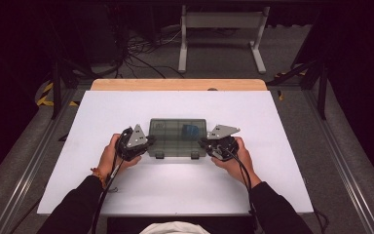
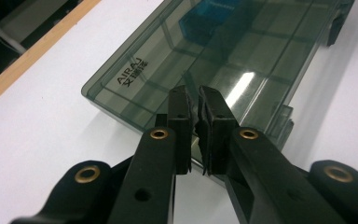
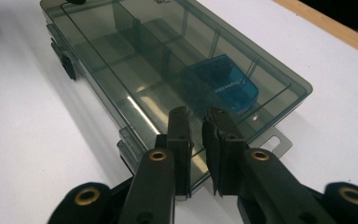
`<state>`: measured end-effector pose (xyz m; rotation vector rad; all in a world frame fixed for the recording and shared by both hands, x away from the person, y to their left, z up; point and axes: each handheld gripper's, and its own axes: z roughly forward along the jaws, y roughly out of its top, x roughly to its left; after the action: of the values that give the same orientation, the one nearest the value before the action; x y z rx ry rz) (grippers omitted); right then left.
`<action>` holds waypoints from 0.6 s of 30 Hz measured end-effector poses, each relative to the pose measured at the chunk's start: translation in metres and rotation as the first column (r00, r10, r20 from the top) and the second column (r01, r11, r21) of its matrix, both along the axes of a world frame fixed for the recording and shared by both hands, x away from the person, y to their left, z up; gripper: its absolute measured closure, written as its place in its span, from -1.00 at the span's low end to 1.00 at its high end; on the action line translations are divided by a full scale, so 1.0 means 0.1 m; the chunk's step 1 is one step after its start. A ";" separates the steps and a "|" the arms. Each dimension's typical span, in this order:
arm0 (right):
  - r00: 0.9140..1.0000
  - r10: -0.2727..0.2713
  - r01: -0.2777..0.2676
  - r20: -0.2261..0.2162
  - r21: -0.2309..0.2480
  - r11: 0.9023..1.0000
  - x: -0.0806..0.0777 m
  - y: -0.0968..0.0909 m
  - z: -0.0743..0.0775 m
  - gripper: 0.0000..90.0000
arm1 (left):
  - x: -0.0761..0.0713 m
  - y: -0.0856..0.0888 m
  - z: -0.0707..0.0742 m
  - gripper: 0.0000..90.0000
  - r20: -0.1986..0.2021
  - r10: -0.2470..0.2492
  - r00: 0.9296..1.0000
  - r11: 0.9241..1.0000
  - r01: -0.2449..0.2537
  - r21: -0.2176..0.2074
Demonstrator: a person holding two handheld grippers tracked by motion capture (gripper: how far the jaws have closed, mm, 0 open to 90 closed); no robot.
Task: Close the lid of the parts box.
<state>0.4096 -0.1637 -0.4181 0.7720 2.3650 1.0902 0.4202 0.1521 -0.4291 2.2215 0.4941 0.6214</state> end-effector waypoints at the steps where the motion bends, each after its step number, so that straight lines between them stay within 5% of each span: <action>1: 1.000 0.003 -0.003 0.007 0.001 1.000 0.00 0.00 0.01 0.77 | -0.01 0.00 0.01 0.86 0.004 -0.010 1.000 1.000 0.010 -0.007; 18: 0.999 0.013 -0.014 0.043 0.018 1.000 -0.06 0.03 0.07 0.65 | -0.05 0.01 0.08 0.70 0.031 -0.023 0.999 0.999 0.025 -0.044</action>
<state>0.4038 -0.1610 -0.4108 0.7330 2.3313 1.1236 0.4154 0.1532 -0.4214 2.1702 0.4610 0.6248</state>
